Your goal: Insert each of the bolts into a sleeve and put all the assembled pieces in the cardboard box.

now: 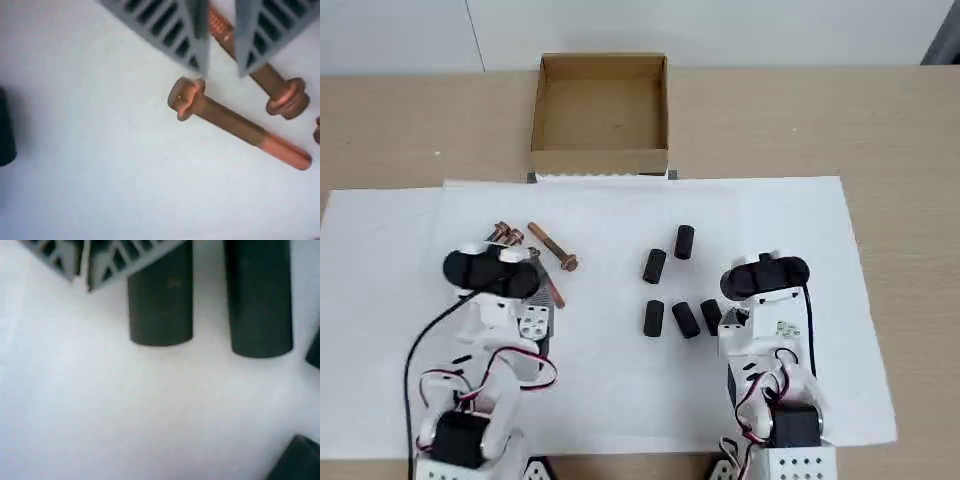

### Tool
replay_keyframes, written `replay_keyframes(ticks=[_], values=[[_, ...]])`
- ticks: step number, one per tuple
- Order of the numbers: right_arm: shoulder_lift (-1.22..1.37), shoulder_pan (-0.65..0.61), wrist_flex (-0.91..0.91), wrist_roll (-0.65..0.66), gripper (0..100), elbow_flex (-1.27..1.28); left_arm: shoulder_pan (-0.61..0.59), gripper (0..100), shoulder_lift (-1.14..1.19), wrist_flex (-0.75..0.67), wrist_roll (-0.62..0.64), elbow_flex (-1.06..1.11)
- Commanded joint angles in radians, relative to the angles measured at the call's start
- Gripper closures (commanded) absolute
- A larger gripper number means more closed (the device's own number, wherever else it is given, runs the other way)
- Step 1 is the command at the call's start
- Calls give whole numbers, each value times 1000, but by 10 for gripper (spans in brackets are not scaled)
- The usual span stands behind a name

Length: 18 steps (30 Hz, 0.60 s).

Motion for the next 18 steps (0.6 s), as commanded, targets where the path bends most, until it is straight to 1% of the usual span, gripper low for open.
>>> replay_keyframes(ticks=[1,3,8,10,12,18], values=[[-18,5,-16,11,995,-6,-2,871,-8,94,-5,-99],[-18,5,-16,11,995,-6,-3,855,-8,117,-5,-113],[-18,5,-16,11,995,-6,-3,855,-5,121,-6,-219],[-18,5,-16,11,995,-6,-3,855,15,123,-32,-272],[-18,5,-16,11,995,-6,-8,855,84,129,-74,-323],[-18,5,-16,11,995,-6,-144,855,422,169,-92,-599]])
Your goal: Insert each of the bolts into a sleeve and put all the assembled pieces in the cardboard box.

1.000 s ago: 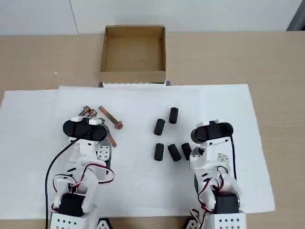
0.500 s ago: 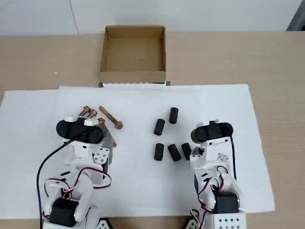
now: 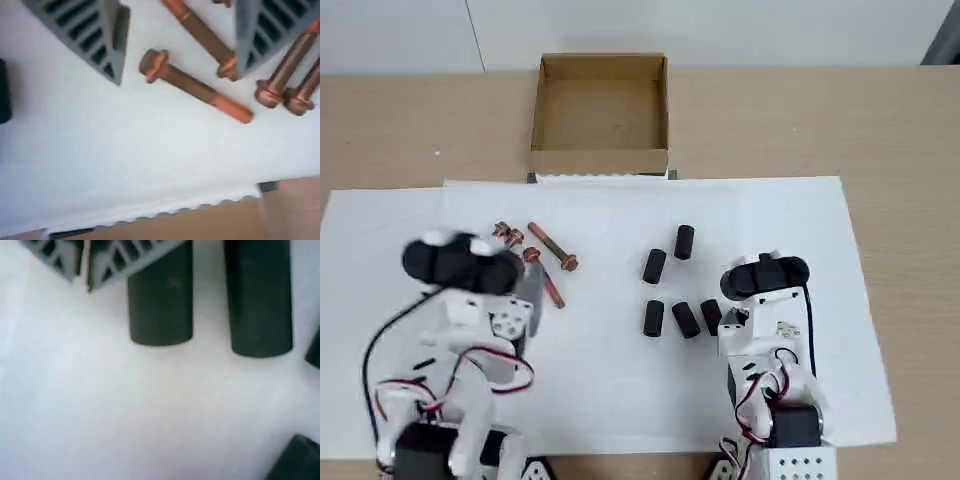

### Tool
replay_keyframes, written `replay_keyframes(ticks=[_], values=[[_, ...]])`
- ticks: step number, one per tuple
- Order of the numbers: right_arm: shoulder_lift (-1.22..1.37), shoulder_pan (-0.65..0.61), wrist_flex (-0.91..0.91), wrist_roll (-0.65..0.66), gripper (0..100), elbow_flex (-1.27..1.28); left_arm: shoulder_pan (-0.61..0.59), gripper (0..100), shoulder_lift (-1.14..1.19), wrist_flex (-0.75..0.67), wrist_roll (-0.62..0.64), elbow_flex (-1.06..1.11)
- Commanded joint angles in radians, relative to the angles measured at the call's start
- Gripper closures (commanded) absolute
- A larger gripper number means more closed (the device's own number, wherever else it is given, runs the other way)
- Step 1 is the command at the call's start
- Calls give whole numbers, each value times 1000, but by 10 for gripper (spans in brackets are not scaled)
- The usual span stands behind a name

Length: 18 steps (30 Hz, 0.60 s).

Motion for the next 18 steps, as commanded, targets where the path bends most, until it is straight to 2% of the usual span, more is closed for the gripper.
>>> replay_keyframes(ticks=[1,5,10,18], values=[[-18,5,-16,11,995,-6,-74,855,218,28,-6,-205],[-18,5,-16,11,995,-6,-127,855,405,123,-8,-384],[-18,5,-16,11,995,-6,-169,855,532,232,-9,-561],[-18,1,-16,11,995,-6,-187,855,634,345,-5,-647]])
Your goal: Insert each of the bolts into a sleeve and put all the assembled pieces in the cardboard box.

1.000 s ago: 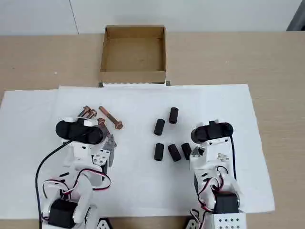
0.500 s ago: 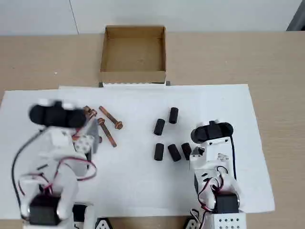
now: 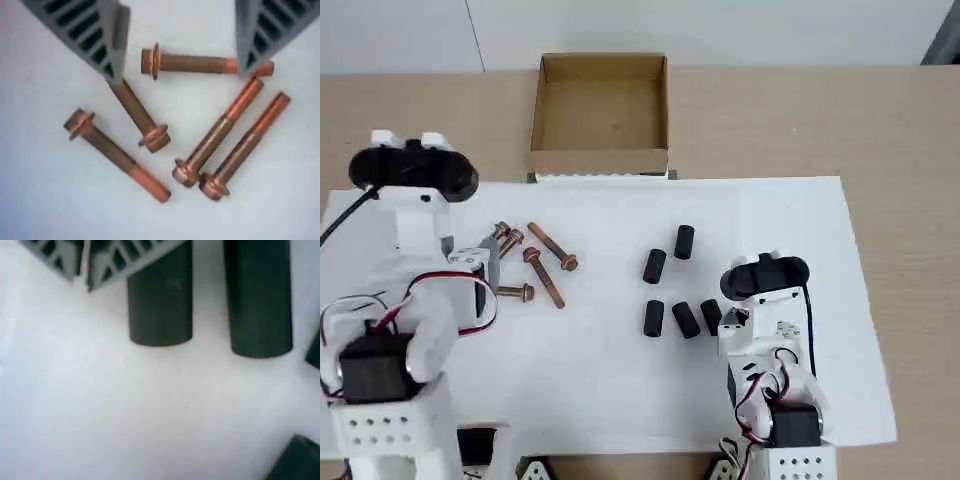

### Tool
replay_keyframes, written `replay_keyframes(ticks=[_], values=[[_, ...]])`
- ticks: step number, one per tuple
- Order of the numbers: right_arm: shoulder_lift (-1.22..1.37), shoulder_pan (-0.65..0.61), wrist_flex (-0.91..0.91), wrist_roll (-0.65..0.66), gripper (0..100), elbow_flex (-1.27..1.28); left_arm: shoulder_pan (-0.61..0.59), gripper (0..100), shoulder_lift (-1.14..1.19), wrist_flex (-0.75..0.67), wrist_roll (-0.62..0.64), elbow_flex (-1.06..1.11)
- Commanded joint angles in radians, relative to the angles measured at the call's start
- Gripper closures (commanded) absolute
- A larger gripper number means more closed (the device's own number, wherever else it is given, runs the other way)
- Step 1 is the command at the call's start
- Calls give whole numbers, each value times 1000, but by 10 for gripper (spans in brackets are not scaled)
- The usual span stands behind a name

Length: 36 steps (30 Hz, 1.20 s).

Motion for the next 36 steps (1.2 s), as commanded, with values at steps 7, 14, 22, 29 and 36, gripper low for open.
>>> replay_keyframes(ticks=[7,14,22,29,36], values=[[-18,1,-18,3,995,-6,-75,855,72,28,-2,-59],[-18,27,28,-28,995,-135,-69,855,158,20,0,-59],[124,-24,136,-29,995,-407,-69,855,247,20,2,-56],[591,-30,162,-35,995,-756,-72,855,334,-29,2,-54],[992,-33,222,-31,995,-1115,-72,853,417,-31,-5,-54]])
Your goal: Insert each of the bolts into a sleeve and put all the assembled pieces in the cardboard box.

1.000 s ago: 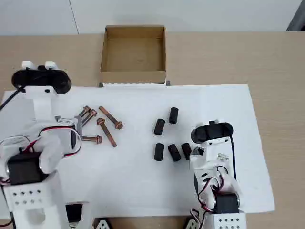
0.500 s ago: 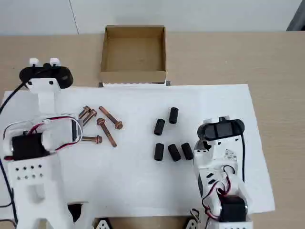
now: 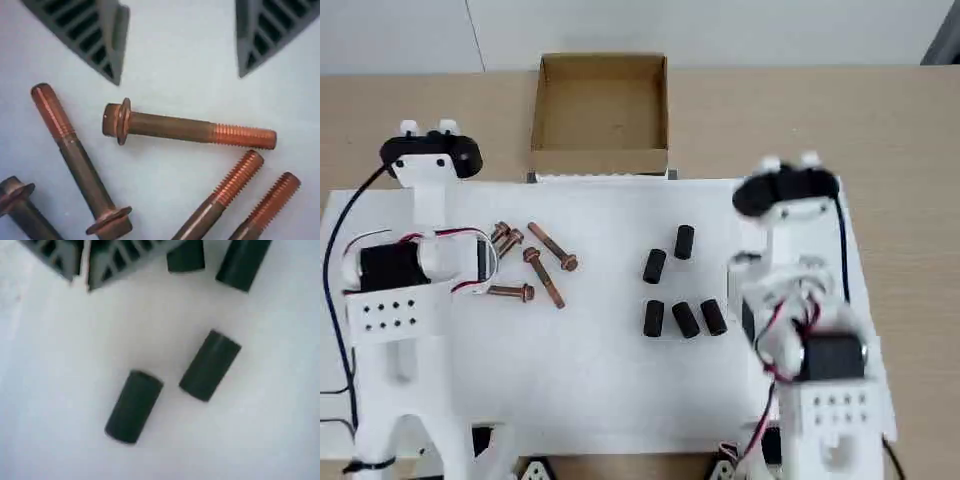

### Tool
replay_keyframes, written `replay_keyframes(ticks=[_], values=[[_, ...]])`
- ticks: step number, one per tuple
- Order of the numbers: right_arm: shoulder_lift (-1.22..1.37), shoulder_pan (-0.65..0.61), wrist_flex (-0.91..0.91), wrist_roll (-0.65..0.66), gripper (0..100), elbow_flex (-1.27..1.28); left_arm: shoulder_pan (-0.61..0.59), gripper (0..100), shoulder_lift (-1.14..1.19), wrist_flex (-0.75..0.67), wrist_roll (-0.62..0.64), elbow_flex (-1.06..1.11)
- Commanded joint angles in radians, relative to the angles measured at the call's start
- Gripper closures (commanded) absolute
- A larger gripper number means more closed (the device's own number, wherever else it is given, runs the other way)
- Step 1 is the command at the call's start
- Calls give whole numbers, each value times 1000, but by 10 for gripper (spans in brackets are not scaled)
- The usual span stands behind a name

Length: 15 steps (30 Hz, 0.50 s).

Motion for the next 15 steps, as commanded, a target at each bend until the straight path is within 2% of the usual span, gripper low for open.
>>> replay_keyframes(ticks=[1,5,15], values=[[191,-22,85,-6,995,-210,-3,853,40,-15,-3,-41],[378,-73,189,-11,995,-376,-5,854,104,-17,-3,-41],[782,-174,282,-57,995,-674,-5,855,219,-78,2,-41]])
